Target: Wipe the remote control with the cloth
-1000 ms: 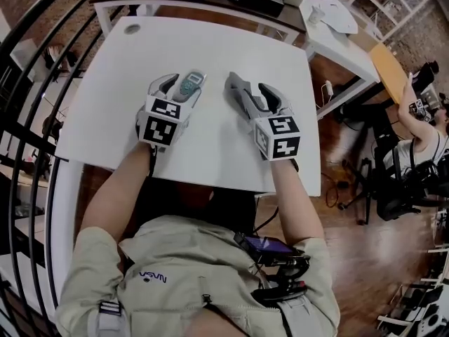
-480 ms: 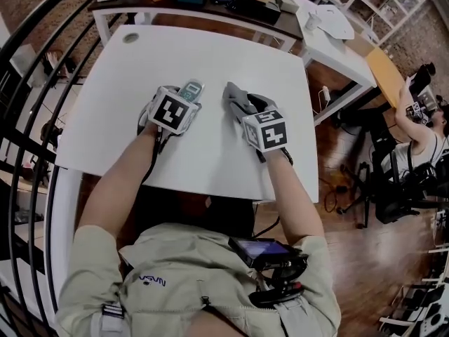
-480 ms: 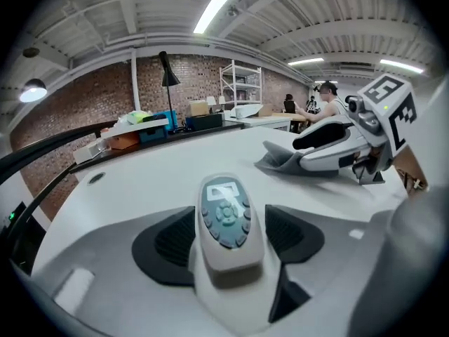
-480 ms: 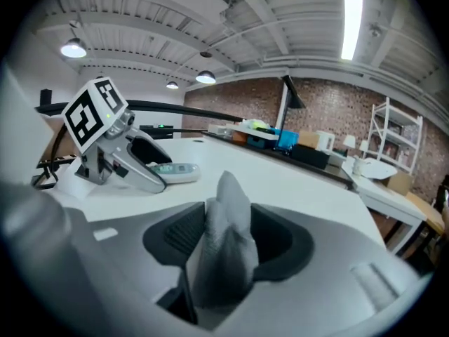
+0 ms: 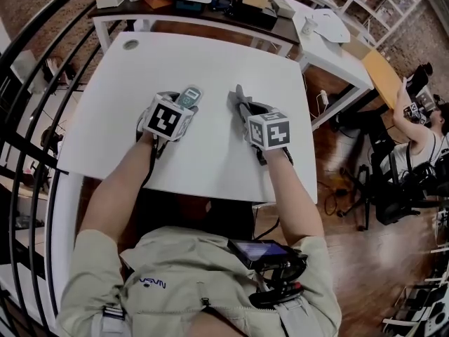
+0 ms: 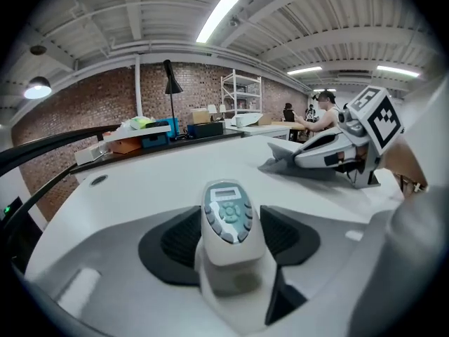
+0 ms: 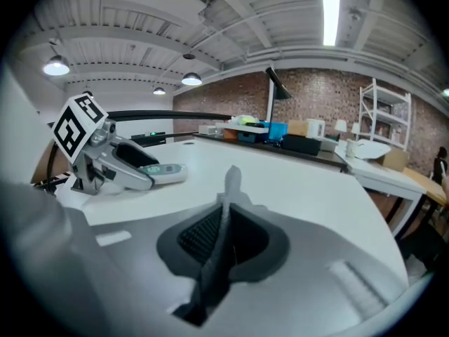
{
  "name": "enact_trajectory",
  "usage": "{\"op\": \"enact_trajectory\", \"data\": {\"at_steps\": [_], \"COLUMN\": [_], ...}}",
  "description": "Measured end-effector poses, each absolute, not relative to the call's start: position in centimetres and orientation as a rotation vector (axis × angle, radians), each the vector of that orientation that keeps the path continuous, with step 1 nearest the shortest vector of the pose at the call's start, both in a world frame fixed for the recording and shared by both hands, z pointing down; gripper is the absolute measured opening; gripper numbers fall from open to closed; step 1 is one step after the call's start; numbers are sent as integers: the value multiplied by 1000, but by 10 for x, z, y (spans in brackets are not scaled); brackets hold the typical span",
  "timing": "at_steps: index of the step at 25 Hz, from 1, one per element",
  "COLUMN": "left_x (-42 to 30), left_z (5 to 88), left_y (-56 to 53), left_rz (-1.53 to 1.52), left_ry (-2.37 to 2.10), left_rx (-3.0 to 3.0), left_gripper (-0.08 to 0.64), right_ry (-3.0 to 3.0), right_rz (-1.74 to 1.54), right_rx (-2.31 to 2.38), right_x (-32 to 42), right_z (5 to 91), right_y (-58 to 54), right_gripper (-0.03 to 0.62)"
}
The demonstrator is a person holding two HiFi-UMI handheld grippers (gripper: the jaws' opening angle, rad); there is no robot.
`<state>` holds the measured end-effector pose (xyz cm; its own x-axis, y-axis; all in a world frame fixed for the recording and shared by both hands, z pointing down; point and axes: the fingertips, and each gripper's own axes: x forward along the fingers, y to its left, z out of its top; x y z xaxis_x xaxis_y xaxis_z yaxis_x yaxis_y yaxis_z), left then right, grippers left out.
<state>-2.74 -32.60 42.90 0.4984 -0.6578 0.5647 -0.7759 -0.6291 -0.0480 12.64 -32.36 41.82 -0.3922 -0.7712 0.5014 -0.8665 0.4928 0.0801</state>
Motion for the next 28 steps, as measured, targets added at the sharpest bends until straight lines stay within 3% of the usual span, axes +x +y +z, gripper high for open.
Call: {"op": "enact_trajectory", "data": {"at_steps": [8,18,28], "left_x": [-21,-7,8], "left_z": [398,348,308], "left_y": [-296,-235,-195], "left_rz": [701,606,552], "left_ry": [-1347,-1463,-1618], "left_rx": [2729,2978,3207], "left_gripper": [275,273,273], "right_ry": [-2388,-2626,-2664], "right_rz": [124,-386,-485], "right_rx": [1425,1406,1191], "right_x": [123,85,36], "right_z": [374,245,243], "right_y": [-308,-245,-200], "right_gripper": [21,20,20]}}
